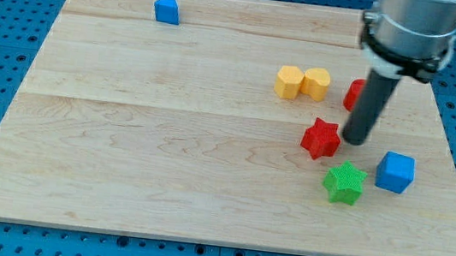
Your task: Move the red star above the green star
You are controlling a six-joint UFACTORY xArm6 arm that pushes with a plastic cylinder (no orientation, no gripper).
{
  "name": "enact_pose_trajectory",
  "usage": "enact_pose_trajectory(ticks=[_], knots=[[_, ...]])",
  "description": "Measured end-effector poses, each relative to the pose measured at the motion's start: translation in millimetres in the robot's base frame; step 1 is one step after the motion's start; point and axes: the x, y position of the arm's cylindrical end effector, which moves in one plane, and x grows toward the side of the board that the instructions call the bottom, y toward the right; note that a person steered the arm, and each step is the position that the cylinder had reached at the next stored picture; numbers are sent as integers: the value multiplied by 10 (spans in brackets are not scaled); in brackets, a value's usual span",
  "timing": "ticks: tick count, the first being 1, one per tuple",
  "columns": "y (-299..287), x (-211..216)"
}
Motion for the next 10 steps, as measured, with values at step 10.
enact_pose_trajectory(ticks=[10], knots=[[-721, -9]])
